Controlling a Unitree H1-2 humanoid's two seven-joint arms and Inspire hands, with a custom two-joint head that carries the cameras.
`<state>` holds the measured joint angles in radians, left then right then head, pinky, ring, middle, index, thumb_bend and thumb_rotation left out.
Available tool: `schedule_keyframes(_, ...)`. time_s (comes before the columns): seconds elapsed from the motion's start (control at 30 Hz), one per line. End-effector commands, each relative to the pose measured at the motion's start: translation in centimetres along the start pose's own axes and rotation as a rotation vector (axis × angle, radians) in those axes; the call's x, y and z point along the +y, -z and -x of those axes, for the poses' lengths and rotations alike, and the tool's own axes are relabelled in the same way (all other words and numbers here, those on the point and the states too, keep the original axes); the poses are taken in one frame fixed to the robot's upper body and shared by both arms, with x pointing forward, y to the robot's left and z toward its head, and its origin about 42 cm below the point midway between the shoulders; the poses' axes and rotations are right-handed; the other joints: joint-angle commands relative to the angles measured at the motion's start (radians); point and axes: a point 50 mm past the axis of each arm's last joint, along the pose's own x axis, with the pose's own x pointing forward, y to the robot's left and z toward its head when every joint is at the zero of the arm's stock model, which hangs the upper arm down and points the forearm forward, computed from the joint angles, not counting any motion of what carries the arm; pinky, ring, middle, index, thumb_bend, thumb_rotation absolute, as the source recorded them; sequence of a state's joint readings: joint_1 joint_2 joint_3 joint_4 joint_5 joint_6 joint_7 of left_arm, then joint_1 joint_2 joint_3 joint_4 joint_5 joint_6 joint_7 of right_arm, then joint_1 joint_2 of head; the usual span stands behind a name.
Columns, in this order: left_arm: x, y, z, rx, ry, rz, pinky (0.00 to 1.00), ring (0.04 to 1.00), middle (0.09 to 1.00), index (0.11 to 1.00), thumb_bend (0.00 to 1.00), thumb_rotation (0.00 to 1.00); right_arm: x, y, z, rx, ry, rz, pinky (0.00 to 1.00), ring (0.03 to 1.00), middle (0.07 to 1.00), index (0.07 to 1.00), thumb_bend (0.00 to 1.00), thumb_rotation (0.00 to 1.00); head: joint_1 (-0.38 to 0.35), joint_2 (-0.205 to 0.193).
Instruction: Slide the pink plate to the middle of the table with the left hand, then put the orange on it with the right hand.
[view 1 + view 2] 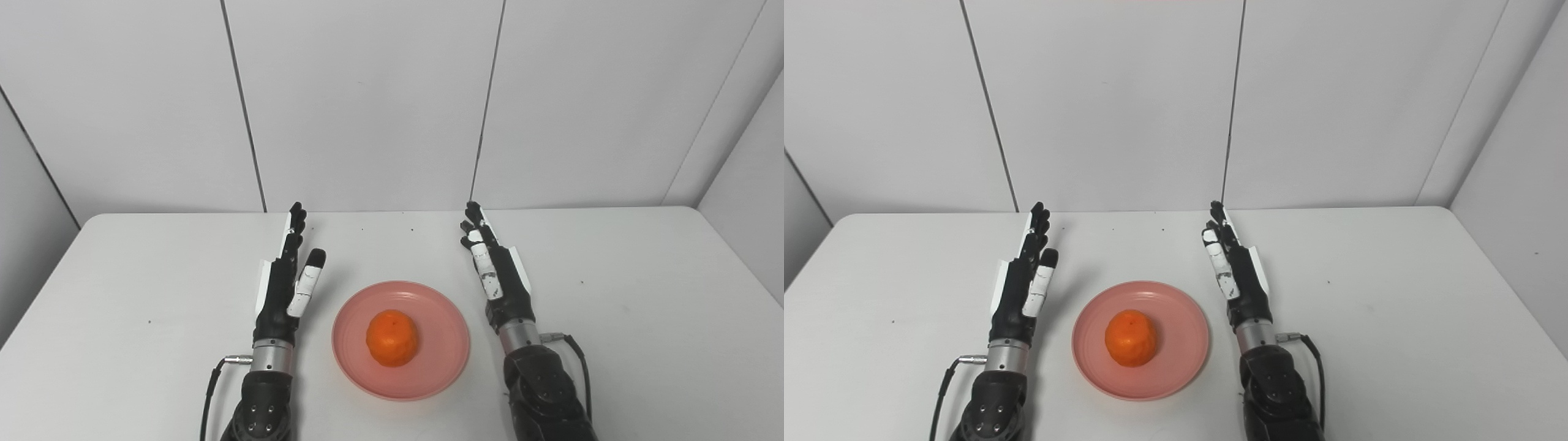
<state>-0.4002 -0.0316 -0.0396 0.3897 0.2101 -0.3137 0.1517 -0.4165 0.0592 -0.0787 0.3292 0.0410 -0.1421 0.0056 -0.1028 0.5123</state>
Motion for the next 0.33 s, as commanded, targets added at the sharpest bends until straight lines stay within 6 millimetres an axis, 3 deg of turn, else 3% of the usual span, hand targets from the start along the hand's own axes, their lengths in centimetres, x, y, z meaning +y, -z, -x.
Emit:
schedule_keyframes(0.0,0.2,-0.9,-0.9,0.023,0.020,0.038,1.00,1.000,1.000,0.992,0.88,1.00,0.2,-1.1,-0.8,-0.020,0.011,-0.067,1.00,0.970,0.984,0.976,0.78,1.00,0.001,0.001)
schedule_keyframes(0.13,-0.1,-1.2,-1.1,0.105,0.079,0.114,1.00,1.000,1.000,1.000,0.83,1.00,0.1,-0.4,-0.4,0.019,0.033,-0.141,1.00,0.995,1.000,0.999,0.75,1.00,-0.003,0.000)
schedule_keyframes(0.3,-0.1,-1.5,-1.1,0.142,0.117,0.140,1.00,1.000,1.000,1.000,0.83,1.00,0.2,0.1,0.0,0.020,0.058,-0.164,1.00,1.000,1.000,1.000,0.71,1.00,-0.002,0.000)
